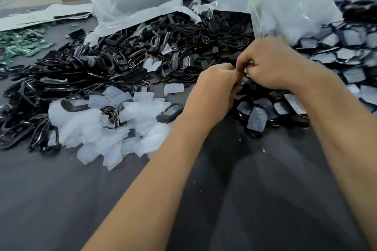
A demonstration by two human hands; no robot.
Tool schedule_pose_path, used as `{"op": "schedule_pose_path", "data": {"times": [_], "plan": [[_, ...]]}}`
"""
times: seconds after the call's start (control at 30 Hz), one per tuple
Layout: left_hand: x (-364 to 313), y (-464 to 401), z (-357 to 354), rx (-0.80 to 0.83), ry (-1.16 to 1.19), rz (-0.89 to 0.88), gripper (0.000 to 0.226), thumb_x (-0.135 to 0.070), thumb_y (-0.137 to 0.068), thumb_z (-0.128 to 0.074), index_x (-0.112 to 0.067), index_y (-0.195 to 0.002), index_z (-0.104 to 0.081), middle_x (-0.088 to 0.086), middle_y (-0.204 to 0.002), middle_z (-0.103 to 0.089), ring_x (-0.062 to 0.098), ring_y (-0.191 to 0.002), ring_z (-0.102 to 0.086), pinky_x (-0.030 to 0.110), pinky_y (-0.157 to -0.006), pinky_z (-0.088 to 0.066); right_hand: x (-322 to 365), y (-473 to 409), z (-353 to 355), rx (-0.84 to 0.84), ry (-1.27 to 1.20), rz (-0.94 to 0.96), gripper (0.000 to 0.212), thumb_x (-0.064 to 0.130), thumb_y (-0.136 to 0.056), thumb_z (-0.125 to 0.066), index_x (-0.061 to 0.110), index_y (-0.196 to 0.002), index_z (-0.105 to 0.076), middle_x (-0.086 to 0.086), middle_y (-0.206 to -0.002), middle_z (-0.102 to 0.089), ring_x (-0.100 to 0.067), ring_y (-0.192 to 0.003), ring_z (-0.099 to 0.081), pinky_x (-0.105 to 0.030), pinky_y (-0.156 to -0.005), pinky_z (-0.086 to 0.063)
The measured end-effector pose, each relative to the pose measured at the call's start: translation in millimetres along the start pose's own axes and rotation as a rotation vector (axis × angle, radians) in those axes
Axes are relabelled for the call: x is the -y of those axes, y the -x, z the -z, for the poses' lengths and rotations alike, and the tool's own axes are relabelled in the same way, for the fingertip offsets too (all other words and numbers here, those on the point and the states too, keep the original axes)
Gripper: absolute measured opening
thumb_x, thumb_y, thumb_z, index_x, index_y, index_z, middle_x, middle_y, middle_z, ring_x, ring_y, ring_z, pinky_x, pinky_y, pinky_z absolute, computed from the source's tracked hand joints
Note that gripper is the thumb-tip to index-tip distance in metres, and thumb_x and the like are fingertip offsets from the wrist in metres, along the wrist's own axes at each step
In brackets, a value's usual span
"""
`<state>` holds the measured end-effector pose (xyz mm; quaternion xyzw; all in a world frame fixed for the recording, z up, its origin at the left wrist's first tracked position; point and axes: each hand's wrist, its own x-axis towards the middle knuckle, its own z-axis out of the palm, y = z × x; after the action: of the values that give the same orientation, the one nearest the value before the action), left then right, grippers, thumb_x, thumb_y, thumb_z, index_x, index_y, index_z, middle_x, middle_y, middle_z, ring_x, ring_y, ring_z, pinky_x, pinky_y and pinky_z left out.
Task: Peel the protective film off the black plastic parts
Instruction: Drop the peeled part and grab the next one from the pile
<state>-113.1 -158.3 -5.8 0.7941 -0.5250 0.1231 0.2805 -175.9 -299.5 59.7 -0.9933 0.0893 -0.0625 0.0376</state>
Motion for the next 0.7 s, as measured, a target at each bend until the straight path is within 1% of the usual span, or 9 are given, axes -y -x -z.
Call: {"op": "schedule_pose_path", "data": {"times": [0.1,0.17,0.23,0.37,0.47,0.53,0.57,0.63,0.7], "plan": [[0,4,-6,-0.014,0.076,0.014,0.019,-0.006,-0.093,-0.063,-0.006,-0.104,-0.079,0.009,-0.106,-0.071,0.031,-0.095,-0.066,0.044,-0.081,-0.053,1,0,4,-0.012,-0.027,-0.005,0.043,-0.002,-0.082,-0.055,0.034,-0.083,-0.079,0.018,-0.074,-0.059,-0.020,-0.092,-0.054,-0.049,-0.105,-0.040],[-1,7,-8,-0.032,0.154,0.035,0.021,0.000,-0.091,-0.065,-0.006,-0.104,-0.080,0.008,-0.111,-0.072,0.031,-0.098,-0.068,0.043,-0.083,-0.054,2,-2,6,-0.028,-0.063,-0.013,0.044,-0.003,-0.081,-0.054,0.031,-0.084,-0.081,0.011,-0.080,-0.067,-0.021,-0.091,-0.059,-0.041,-0.094,-0.046],[-2,10,-7,-0.049,0.195,0.035,0.024,0.003,-0.089,-0.064,-0.006,-0.105,-0.080,0.008,-0.111,-0.074,0.031,-0.101,-0.068,0.043,-0.086,-0.054,6,-3,5,-0.052,-0.100,-0.017,0.044,-0.004,-0.080,-0.053,0.029,-0.084,-0.081,0.007,-0.080,-0.068,-0.022,-0.086,-0.061,-0.035,-0.083,-0.048],[10,20,7,-0.127,0.198,0.060,0.022,0.004,-0.086,-0.067,-0.005,-0.100,-0.081,0.009,-0.104,-0.075,0.030,-0.100,-0.068,0.042,-0.086,-0.054,15,-6,2,-0.163,-0.201,-0.038,0.045,-0.005,-0.080,-0.050,0.027,-0.080,-0.081,0.007,-0.074,-0.064,-0.021,-0.080,-0.061,-0.031,-0.079,-0.051],[32,28,25,-0.224,0.100,0.249,0.020,0.002,-0.085,-0.065,-0.006,-0.096,-0.080,0.009,-0.097,-0.074,0.028,-0.095,-0.068,0.037,-0.084,-0.053,33,-11,-3,-0.244,-0.280,-0.049,0.044,-0.006,-0.078,-0.049,0.024,-0.080,-0.082,0.001,-0.076,-0.070,-0.012,-0.066,-0.057,-0.027,-0.076,-0.047],[51,33,36,-0.278,-0.035,0.413,0.027,0.001,-0.085,-0.061,-0.010,-0.100,-0.080,0.010,-0.104,-0.074,0.027,-0.102,-0.065,0.030,-0.087,-0.047,52,-18,-12,-0.226,-0.278,-0.004,0.042,-0.005,-0.076,-0.051,0.023,-0.082,-0.082,-0.002,-0.082,-0.076,-0.017,-0.072,-0.066,-0.029,-0.078,-0.052],[61,33,40,-0.265,-0.099,0.463,0.032,0.003,-0.085,-0.058,-0.011,-0.106,-0.079,0.010,-0.110,-0.072,0.027,-0.109,-0.063,0.030,-0.089,-0.045,62,-24,-18,-0.200,-0.267,0.018,0.041,-0.005,-0.076,-0.053,0.023,-0.085,-0.082,-0.003,-0.086,-0.078,-0.022,-0.079,-0.069,-0.032,-0.081,-0.056],[79,32,44,-0.134,-0.200,0.471,0.042,0.006,-0.084,-0.057,-0.012,-0.118,-0.074,0.009,-0.122,-0.067,0.029,-0.121,-0.055,0.031,-0.092,-0.044,80,-39,-35,-0.122,-0.213,0.043,0.036,-0.004,-0.078,-0.056,0.020,-0.090,-0.080,-0.008,-0.093,-0.076,-0.030,-0.089,-0.071,-0.036,-0.081,-0.058],[92,29,44,0.020,-0.264,0.430,0.031,0.002,-0.086,-0.060,-0.011,-0.112,-0.071,0.006,-0.120,-0.064,0.029,-0.121,-0.052,0.031,-0.084,-0.042,94,-53,-51,-0.075,-0.139,0.040,0.024,-0.003,-0.081,-0.056,0.014,-0.089,-0.070,-0.011,-0.090,-0.067,-0.037,-0.092,-0.068,-0.035,-0.073,-0.052]]}}
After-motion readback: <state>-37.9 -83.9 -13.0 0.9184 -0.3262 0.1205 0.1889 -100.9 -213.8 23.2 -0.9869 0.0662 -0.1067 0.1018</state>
